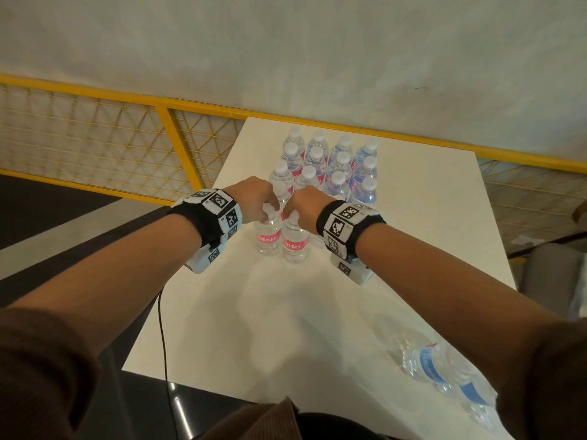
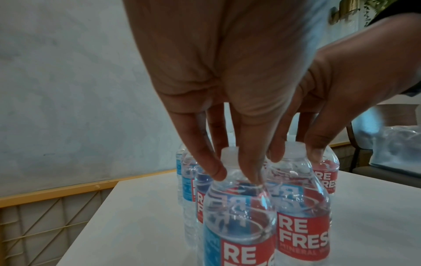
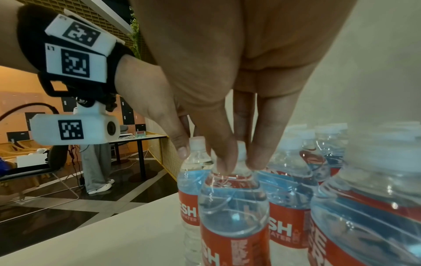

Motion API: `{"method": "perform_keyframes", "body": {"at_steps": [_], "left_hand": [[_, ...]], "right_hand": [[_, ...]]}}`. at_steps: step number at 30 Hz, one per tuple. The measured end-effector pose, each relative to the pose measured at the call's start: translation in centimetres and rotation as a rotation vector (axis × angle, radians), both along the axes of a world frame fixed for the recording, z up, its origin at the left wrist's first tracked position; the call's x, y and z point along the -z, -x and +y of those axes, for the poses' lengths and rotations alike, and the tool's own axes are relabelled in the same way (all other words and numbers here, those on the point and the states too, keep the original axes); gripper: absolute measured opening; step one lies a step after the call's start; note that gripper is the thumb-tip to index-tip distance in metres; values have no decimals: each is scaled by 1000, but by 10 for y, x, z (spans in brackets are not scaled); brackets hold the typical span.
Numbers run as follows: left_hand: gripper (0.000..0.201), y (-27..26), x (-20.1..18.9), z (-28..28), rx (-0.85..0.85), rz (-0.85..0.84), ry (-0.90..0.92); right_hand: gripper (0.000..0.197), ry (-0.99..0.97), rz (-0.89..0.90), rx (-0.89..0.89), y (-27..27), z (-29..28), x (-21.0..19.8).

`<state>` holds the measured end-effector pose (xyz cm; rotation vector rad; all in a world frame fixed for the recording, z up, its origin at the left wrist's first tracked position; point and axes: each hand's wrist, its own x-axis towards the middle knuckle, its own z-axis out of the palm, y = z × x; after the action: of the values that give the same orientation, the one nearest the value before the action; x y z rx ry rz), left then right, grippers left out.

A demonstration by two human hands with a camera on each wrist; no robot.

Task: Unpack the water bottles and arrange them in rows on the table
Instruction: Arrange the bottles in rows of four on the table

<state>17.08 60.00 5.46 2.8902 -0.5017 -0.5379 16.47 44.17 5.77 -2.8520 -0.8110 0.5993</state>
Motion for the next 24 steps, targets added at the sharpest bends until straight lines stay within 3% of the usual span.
{"method": "perform_keyframes", "body": {"at_steps": [3, 6, 9, 12, 15, 19, 22, 24], "left_hand": [[33, 3, 0, -1, -8, 13, -26], [47, 10, -7, -7, -3, 23, -165], [53, 27, -25, -30, 3, -114, -334], [46, 58, -41, -82, 111, -236, -174], [44, 100, -39, -150, 360, -109, 50], [57, 147, -18, -233, 653, 80, 223], [67, 163, 0, -272, 746, 186, 211], [59, 164, 9, -284, 776, 252, 153]], "right_hand": [[41, 10, 21, -9, 6, -5, -5], [49, 13, 33, -5, 20, -21, -17], [53, 42, 85, 48, 40, -60, -29], [45, 178, 142, 126, 64, -116, -39], [40, 329, 201, 240, 85, -172, -42], [39, 501, 270, 347, 111, -230, -45], [43, 600, 330, 366, 128, -257, -44], [47, 653, 365, 360, 136, -267, -41]]}}
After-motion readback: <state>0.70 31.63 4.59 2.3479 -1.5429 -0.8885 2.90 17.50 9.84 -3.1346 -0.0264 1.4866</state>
